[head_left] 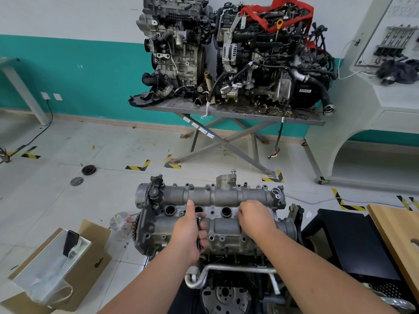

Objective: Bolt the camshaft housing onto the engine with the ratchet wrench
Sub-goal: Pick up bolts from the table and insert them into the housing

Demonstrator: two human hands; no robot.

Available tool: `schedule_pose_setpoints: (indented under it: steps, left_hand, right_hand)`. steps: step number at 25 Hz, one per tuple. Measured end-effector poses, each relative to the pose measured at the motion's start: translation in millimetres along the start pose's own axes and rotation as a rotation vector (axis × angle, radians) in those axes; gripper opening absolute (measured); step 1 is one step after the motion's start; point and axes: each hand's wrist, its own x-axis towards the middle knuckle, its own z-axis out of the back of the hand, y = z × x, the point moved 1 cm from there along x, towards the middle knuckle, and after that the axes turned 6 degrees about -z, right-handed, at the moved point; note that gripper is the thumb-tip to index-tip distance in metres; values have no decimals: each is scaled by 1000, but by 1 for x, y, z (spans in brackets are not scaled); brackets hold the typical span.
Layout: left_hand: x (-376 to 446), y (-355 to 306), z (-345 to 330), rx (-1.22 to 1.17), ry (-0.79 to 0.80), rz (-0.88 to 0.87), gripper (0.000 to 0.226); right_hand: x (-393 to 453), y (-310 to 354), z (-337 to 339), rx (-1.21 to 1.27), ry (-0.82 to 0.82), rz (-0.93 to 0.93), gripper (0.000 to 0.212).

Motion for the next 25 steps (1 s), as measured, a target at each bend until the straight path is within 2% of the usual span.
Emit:
schedule_pose_setpoints:
  steps: [2,7,9,15,18,25]
  left_hand:
    - [-2,-2,0,57,2,-55,60]
    - [-2,18,1,401,3,-343,63]
    - [-2,25,3,472,5,-419,63]
    - [8,28,6,510,59,-521,60]
    - [12,31,5,552,20,-560,60]
    - [9,19,0,636,-10,-524,56]
  right_hand:
    - [-2,-1,-1,30,-14,0,16]
    - [-10,-5,-8,117,-87,-7,23]
    - [-10,-6,-7,132,-86,-3,25]
    - [-2,-9,-9,115,-81,-6,23]
    - [-1,-7,-10,103,-70,-21,23]
    - [1,-9,-6,85,-47,16,20]
